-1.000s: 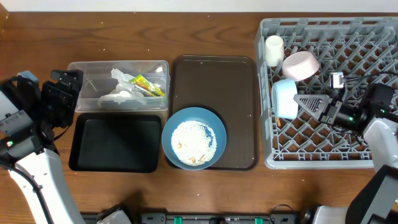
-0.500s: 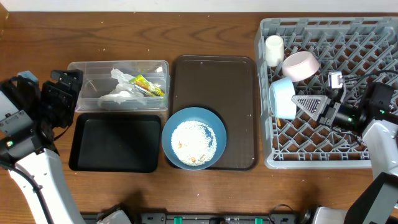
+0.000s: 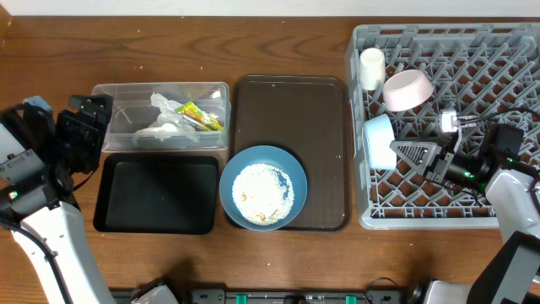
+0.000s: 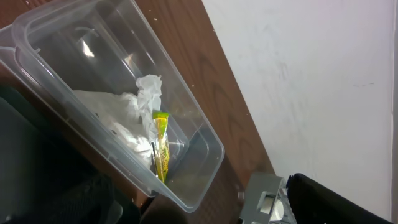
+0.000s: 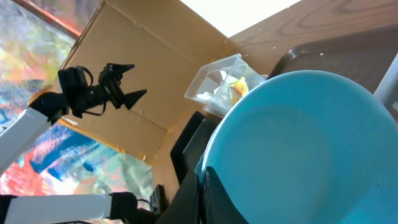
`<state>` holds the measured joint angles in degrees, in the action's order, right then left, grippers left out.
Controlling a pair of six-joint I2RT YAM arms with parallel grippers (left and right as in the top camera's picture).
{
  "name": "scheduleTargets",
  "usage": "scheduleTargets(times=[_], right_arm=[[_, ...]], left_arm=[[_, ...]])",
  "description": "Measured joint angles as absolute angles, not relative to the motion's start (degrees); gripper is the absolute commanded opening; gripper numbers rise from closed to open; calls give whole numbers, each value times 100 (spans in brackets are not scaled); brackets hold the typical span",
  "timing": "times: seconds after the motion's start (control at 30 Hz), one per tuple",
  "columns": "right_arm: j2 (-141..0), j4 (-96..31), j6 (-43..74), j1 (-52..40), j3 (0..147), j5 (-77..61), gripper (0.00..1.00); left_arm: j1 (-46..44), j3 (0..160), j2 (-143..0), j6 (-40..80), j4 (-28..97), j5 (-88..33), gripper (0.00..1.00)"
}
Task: Sort waste into correct bins and load items into the dishwasher rack
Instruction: 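Tilt and lower the light-blue bowl into the rack's middle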
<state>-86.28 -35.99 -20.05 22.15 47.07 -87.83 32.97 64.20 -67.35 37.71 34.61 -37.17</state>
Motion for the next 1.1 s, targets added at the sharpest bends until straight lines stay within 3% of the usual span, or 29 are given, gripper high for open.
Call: scheduleTargets(times=[0.43,1.1], right_arm=[[-8628,-2936,-1664,2257,4700,-8783,1],[-8626,-2917,-1629,2259,4386,-8862,1]], left_arm=[[3297,6420,-6735,3771,3459,-3717,91],[3297,6423,-6733,3771,3459,-3717,91]])
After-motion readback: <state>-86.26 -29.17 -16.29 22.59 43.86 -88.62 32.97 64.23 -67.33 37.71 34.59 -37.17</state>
